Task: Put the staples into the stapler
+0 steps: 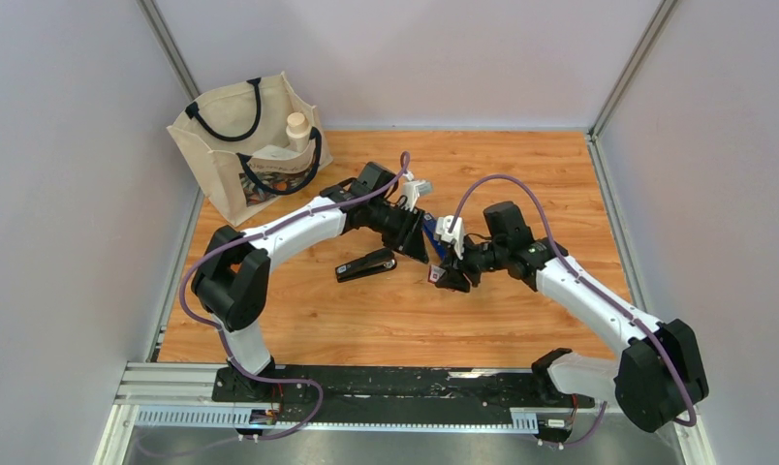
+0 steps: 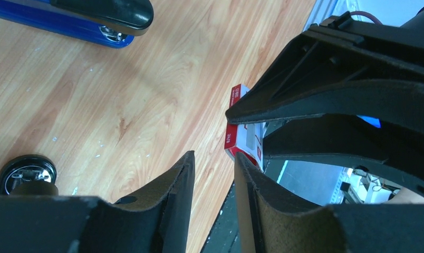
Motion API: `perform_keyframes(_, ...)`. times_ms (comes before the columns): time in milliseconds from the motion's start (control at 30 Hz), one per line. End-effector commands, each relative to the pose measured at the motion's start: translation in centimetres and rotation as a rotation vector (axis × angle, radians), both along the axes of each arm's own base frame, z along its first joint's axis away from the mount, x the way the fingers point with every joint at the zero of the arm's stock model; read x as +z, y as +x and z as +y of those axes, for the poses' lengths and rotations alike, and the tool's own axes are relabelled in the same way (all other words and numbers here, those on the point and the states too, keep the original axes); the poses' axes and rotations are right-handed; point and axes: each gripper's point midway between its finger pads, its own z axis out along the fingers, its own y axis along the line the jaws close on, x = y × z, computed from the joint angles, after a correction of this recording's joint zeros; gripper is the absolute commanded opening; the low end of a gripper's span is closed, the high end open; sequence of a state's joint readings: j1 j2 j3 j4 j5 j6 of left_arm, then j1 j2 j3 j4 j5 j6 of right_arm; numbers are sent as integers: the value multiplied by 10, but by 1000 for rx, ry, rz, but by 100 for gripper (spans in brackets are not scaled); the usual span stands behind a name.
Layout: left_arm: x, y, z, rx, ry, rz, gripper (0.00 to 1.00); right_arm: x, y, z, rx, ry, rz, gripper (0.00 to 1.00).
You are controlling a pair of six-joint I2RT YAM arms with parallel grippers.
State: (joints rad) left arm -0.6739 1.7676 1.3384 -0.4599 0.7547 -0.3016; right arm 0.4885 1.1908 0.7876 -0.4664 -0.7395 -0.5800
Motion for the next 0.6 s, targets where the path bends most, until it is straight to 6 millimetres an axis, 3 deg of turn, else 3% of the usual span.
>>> perform_keyframes(0,13,-5,-4,-15,-49,-12,41,22,12,7,-4,63,-38,36)
perform_keyframes(567,5,-11,-13,-36,-35,-5,40,23,11,7,-6,69,-29,36)
